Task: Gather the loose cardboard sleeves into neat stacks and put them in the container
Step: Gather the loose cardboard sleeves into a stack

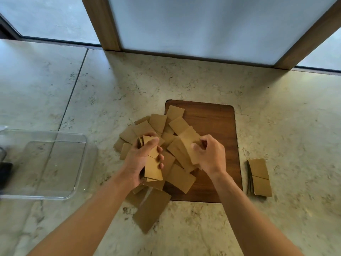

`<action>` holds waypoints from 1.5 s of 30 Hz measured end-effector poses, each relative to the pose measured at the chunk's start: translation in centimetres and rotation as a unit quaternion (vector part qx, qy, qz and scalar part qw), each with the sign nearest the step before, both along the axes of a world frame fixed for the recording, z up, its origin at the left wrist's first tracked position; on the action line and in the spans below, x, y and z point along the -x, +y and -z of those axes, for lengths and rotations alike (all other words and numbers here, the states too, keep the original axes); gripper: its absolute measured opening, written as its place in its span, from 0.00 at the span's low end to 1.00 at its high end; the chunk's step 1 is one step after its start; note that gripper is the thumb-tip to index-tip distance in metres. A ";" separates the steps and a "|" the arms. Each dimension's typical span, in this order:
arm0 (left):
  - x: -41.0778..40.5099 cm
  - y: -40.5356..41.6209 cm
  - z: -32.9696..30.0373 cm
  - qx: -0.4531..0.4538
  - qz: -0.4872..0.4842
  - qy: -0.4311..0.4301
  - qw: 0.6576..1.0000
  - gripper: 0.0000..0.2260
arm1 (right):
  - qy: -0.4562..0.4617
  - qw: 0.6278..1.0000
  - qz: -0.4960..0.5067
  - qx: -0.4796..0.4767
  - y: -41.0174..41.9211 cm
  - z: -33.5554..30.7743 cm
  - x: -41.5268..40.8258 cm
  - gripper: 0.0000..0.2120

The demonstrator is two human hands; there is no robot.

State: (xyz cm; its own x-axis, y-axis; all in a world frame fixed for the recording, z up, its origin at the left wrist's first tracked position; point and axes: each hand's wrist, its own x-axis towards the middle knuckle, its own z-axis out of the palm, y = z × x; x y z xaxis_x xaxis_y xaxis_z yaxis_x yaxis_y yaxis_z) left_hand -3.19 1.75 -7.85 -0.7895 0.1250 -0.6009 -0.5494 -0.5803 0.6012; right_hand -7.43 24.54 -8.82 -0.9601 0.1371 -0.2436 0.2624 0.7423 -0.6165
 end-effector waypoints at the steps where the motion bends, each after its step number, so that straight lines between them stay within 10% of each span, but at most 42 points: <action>1: -0.9 -0.2 -0.2 0.015 -0.005 -0.002 1.000 0.23 | 0.002 0.999 0.052 0.012 0.1 -0.5 -0.4 0.09; 4: -2.2 0.4 -1.1 0.051 0.000 -0.013 0.999 0.31 | -0.052 0.969 0.174 0.170 -0.9 -1.9 -2.1 0.15; 7: -3.3 1.8 -1.1 0.126 0.022 -0.012 0.992 0.23 | -0.170 0.954 0.052 0.244 -4.3 -2.8 -6.0 0.20; 13: -5.2 0.8 -0.9 0.036 -0.016 -0.033 0.999 0.19 | -0.025 0.995 0.077 0.061 -2.6 -0.9 -6.2 0.12; 18: -6.2 -0.3 -1.1 0.012 -0.038 -0.014 0.999 0.22 | -0.069 0.987 -0.088 -0.119 -1.7 0.1 -4.5 0.29; 23: -5.8 0.5 -1.4 0.064 -0.031 -0.014 0.997 0.25 | -0.003 0.995 0.085 0.049 -0.3 -1.3 -4.2 0.10; 27: -4.8 3.0 -1.0 0.182 0.033 -0.009 0.983 0.23 | -0.131 0.965 0.006 0.226 -3.0 -2.2 -7.2 0.08; 32: -4.5 3.7 -0.3 0.107 0.013 -0.027 0.994 0.25 | -0.016 0.994 0.104 0.015 -0.8 -0.9 -4.9 0.12; 37: -4.4 2.9 -0.5 0.033 -0.023 0.000 0.999 0.24 | -0.083 0.983 0.042 -0.160 1.1 0.7 -1.7 0.37; 45: -3.2 3.1 -1.4 0.008 -0.001 -0.105 0.994 0.31 | -0.050 0.978 0.022 0.200 3.4 -0.9 -1.4 0.16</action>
State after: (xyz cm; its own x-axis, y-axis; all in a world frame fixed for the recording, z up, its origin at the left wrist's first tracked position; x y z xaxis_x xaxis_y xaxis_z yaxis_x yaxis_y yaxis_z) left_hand 0.02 4.81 -6.43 -0.6463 0.1119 -0.7548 -0.6625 -0.5731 0.4823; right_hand -6.06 27.95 -7.95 -0.9240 0.0523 -0.3789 0.3628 0.4337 -0.8248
